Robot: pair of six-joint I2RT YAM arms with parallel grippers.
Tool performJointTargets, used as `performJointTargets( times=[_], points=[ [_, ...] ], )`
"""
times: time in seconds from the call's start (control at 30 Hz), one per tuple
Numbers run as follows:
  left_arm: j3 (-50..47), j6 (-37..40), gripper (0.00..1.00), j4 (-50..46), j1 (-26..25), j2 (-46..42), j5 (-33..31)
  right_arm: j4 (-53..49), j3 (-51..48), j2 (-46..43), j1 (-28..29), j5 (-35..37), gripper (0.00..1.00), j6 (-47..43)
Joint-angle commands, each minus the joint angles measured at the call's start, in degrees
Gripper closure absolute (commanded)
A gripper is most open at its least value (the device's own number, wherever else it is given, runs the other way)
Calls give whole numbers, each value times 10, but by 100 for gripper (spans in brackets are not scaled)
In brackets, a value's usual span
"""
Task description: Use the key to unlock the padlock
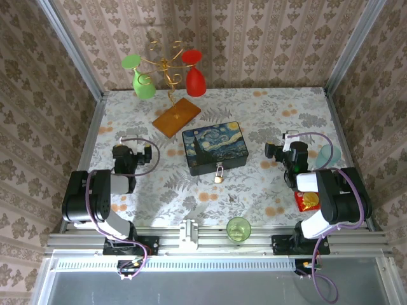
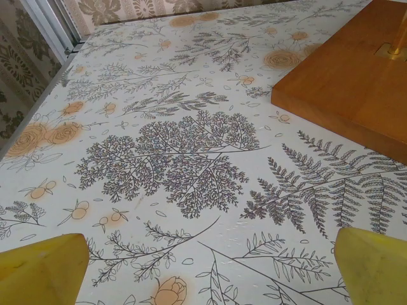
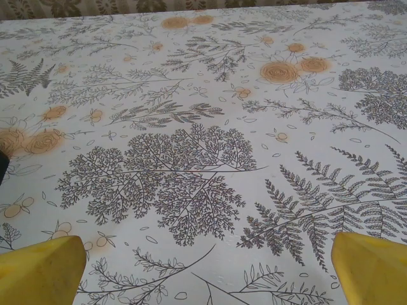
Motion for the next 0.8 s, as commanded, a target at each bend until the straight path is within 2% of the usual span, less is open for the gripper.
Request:
performJointTargets(
  times=[0.0, 0.77],
  points=[
    [10, 2, 0, 18, 4, 0, 10, 15, 6, -9, -2, -7, 0, -11],
    [10, 0, 0, 16, 7, 0, 17, 13, 7, -9, -3, -8, 0, -10]
  ],
)
